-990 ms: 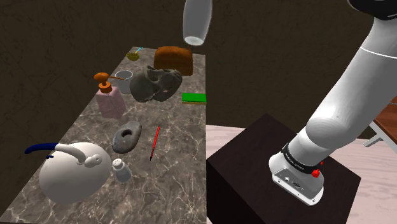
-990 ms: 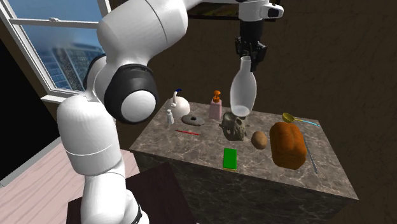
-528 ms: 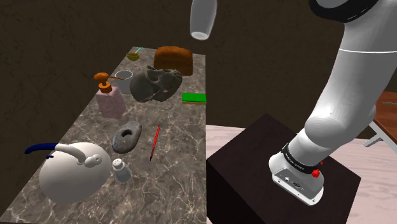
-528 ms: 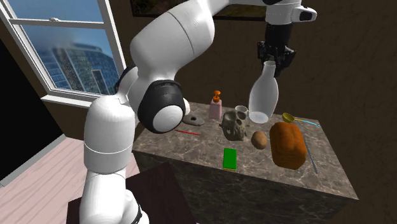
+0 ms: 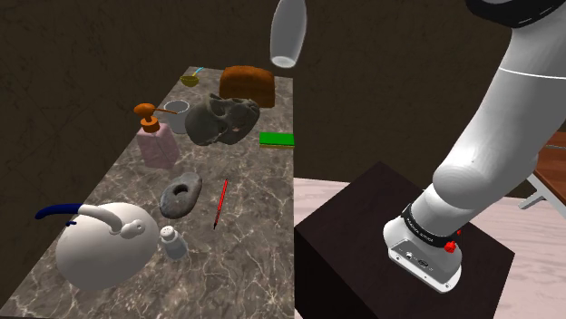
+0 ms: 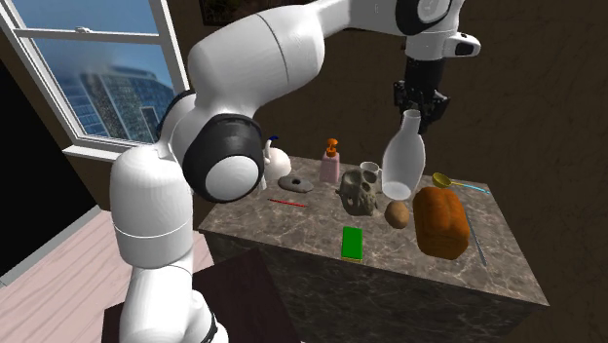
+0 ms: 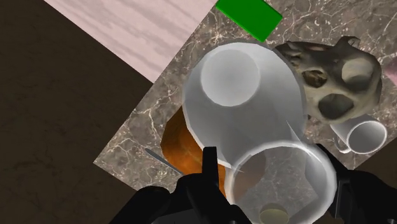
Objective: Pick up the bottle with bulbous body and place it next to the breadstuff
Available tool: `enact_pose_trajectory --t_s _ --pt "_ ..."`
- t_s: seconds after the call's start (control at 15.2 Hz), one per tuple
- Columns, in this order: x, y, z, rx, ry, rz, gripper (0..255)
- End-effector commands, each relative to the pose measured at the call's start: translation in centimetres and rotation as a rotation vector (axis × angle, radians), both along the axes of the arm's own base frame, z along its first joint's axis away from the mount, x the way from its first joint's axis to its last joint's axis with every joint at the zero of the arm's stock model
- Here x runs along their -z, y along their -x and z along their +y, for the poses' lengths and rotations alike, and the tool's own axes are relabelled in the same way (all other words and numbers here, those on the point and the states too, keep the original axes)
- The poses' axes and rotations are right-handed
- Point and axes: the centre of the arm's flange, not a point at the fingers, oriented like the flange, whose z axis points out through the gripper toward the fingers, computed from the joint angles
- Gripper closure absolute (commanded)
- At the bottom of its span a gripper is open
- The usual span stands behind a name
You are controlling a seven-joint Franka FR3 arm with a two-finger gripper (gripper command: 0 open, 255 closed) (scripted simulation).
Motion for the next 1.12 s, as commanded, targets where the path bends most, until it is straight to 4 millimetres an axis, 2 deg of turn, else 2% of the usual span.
enact_pose_trajectory --t_s 0.0,1.06 --pt "1.1 0.1 0.0 0.0 0.0 -0.001 255" --pt "9.5 0.1 0.0 0.0 0.0 -0.001 255"
